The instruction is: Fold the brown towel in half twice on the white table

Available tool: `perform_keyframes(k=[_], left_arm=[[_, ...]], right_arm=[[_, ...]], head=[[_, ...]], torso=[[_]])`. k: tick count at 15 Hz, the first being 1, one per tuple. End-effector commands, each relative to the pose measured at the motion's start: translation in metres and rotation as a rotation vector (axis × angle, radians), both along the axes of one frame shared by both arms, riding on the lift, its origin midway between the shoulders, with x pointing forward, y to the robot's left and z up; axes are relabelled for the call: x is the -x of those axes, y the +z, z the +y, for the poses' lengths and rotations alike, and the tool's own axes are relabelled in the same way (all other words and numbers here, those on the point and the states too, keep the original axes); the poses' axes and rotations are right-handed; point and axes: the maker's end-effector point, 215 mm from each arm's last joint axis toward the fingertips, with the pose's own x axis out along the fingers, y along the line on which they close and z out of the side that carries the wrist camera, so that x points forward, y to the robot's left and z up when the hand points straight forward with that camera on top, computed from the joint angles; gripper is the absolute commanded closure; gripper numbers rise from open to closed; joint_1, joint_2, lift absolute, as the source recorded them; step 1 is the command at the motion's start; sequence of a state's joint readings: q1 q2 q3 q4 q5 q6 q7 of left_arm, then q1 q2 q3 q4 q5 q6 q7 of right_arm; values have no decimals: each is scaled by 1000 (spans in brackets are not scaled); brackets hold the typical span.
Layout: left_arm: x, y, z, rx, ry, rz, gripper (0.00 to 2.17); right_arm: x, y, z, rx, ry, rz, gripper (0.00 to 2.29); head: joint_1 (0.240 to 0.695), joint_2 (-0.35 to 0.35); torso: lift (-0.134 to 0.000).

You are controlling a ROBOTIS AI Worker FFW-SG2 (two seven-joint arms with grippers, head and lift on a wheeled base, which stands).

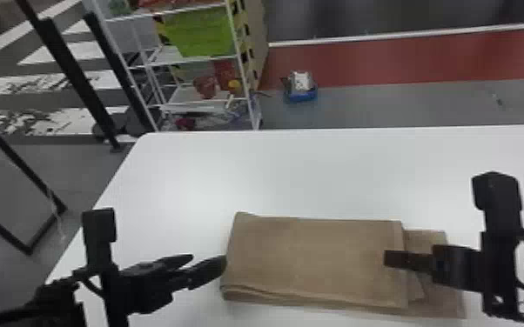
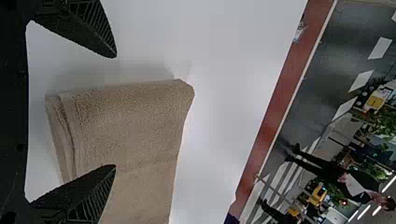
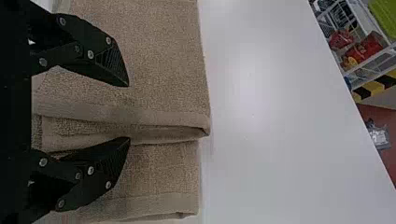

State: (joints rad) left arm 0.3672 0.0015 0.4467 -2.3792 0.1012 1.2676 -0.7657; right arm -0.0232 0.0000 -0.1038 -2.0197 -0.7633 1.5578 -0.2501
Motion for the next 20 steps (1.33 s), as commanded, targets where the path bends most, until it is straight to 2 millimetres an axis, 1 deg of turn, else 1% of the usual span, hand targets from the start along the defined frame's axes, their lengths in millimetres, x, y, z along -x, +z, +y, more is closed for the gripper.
perform_keyframes(k=[1,3,4,5,6,8,9,12,14,15,16,17,20], left_arm=[[0,0,0,3,4,2,36],[0,0,0,3,4,0,36],[1,0,1,1,5,0,36],[0,0,2,1,7,0,36],[0,1,2,2,7,-2,36],[0,2,4,0,10,-3,36],[0,3,3,0,8,-5,36],[0,3,3,0,8,-3,36],[1,3,2,1,7,-3,36],[1,4,2,2,7,-2,36],[2,3,1,5,6,5,36],[3,4,1,6,6,6,36],[6,2,0,8,5,14,36]], right_arm=[[-1,-2,4,7,17,12,593],[-2,-7,3,18,16,23,620],[-2,-7,3,15,16,24,788],[2,-8,4,12,18,27,822],[5,-6,4,6,18,23,822],[2,4,2,5,12,-6,842],[1,7,2,2,11,-11,1085],[1,16,3,-8,12,-31,1116],[0,16,2,-6,8,-32,1112],[0,15,0,3,3,-31,927],[0,14,-1,13,2,-30,421],[0,13,-2,15,-1,-30,245],[-1,12,-7,24,-11,-27,238]], head=[[695,235],[695,238],[695,238],[695,238],[695,239],[695,243],[695,244],[695,242],[695,242],[695,242],[695,241],[695,240],[695,232]], torso=[[-124],[-124],[-124],[-124],[-124],[-124],[-124],[-124],[-124],[-124],[-124],[-124],[-124]])
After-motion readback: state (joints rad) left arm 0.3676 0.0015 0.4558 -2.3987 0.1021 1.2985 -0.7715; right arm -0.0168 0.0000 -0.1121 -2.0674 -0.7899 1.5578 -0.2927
